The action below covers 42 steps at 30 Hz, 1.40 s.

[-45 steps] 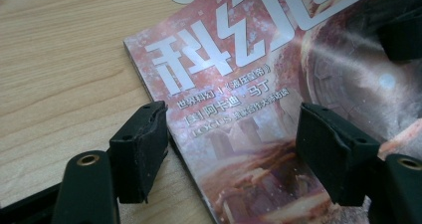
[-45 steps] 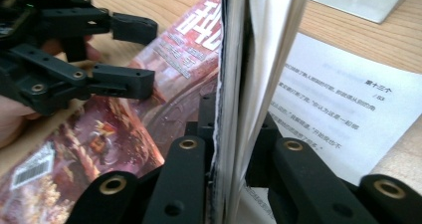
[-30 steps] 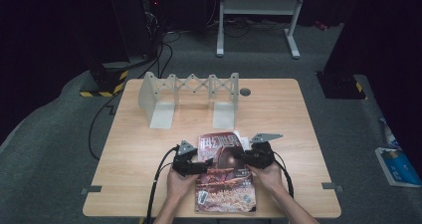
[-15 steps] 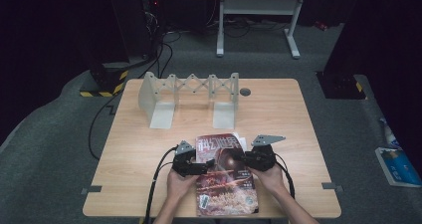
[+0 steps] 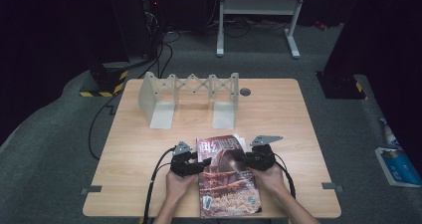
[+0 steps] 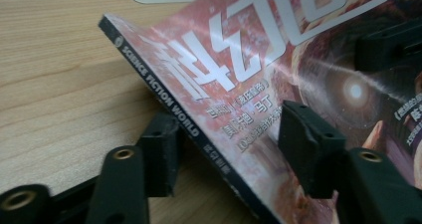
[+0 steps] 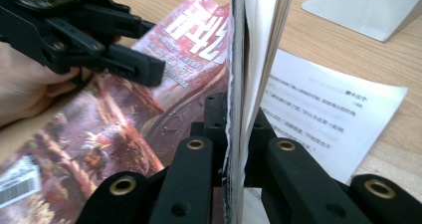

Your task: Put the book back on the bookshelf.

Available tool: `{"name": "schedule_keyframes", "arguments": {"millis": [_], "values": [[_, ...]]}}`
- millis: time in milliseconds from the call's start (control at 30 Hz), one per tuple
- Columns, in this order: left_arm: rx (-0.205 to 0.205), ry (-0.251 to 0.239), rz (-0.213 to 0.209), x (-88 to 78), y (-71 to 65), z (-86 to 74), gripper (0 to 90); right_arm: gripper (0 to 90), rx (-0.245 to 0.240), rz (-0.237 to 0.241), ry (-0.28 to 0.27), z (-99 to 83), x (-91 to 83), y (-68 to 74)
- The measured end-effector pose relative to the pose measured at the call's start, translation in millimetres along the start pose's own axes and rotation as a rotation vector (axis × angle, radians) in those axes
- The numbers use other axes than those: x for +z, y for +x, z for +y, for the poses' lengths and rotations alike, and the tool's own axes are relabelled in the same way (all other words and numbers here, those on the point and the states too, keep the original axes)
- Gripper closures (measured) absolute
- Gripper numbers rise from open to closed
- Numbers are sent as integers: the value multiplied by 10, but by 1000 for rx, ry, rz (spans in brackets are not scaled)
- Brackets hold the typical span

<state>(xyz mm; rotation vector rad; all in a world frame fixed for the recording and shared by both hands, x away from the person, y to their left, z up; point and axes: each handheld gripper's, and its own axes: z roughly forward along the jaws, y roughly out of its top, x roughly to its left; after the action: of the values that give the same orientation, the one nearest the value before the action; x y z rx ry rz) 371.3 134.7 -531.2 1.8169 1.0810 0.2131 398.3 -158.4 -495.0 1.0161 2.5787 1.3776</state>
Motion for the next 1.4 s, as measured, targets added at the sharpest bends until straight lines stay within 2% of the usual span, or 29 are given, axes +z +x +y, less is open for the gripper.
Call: {"name": "schedule_keyframes", "arguments": {"millis": [67,200,267,433,667,767,933,1000,1133,1233,1400], "values": [[0,5,0,4,-4,-3,513,845,-7,-12,11,-5,25,-5],[3,7,5,6,-3,-4,559,827,-8,-36,24,-12,58,2],[-3,7,2,7,-8,-6,576,809,-24,-51,29,-11,66,11],[-1,16,4,15,-15,-9,596,722,-31,-90,36,-20,70,15],[2,17,7,16,-20,-10,600,580,17,-138,43,-77,-7,-87],[1,16,6,15,-20,-10,600,555,36,-185,35,-120,-78,-120],[0,12,3,12,-18,-11,600,619,63,-247,-12,-212,-222,-207],[0,12,3,12,-18,-11,600,678,102,-258,-29,-251,-274,-245],[1,14,3,10,-15,-10,599,782,130,-302,3,-317,-288,-295],[-2,12,0,12,-15,-11,598,817,112,-321,41,-340,-246,-293],[-2,9,-2,9,-15,-11,596,839,91,-315,61,-339,-158,-251]]}}
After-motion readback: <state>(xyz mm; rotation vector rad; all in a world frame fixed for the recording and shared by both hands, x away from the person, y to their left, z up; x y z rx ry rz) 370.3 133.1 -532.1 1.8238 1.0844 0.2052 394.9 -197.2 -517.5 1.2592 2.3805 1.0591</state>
